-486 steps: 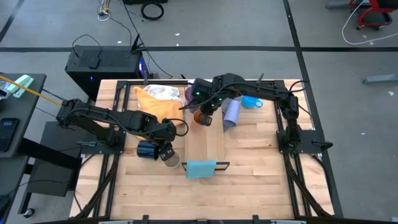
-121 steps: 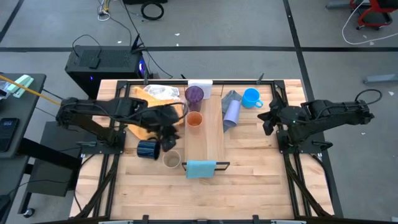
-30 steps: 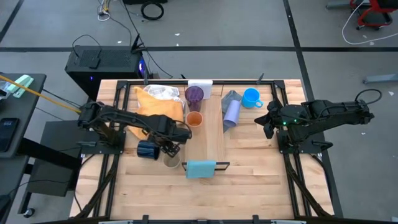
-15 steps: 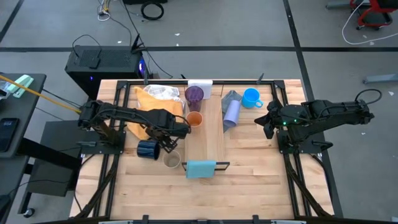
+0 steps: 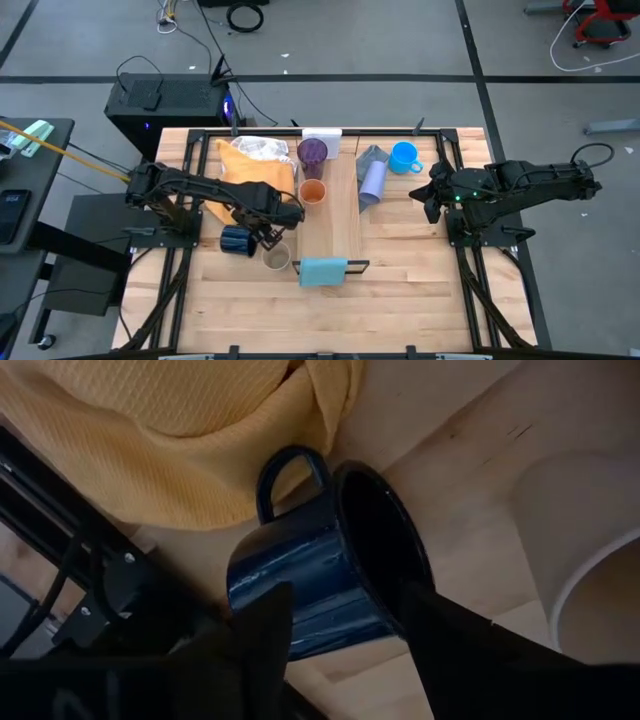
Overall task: Stack small to large cups/mugs on shelf
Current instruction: Put the dark blue mug on the shelf
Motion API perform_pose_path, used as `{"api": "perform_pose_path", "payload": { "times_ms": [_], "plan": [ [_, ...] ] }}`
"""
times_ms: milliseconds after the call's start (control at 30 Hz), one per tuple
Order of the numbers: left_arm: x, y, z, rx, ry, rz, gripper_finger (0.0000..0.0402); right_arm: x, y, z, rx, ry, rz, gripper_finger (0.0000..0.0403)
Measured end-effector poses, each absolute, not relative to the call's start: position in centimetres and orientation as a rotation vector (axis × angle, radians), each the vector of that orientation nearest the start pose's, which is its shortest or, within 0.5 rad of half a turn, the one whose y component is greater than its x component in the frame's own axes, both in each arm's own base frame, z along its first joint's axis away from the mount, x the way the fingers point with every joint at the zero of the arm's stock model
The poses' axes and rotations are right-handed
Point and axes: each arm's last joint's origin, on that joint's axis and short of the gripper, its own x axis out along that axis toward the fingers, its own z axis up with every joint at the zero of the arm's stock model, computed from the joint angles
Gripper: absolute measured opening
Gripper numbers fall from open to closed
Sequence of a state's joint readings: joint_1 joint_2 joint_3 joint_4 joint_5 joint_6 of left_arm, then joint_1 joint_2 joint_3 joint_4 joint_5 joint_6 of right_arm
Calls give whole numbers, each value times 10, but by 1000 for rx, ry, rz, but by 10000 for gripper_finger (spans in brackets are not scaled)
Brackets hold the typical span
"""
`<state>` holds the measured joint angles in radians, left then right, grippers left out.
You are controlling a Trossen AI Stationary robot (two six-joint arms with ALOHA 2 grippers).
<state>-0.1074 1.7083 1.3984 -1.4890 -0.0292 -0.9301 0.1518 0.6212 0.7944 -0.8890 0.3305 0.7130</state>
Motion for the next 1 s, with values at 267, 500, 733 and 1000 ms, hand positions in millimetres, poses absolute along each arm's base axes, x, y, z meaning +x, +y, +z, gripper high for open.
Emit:
{"api": "perform_pose_path", "payload": {
  "times_ms": [267,500,733,1000],
  "plan": [
    [286,-36,253,-539,1629,772,201,108,7,296,510,598,-407,22],
    [286,-38,253,-556,1597,818,201,108,7,296,512,598,-407,22],
    [290,-43,249,-566,1584,823,193,108,7,296,513,600,-405,22],
    [294,-46,236,-518,1640,847,191,108,8,296,518,603,-391,22]
  ]
}}
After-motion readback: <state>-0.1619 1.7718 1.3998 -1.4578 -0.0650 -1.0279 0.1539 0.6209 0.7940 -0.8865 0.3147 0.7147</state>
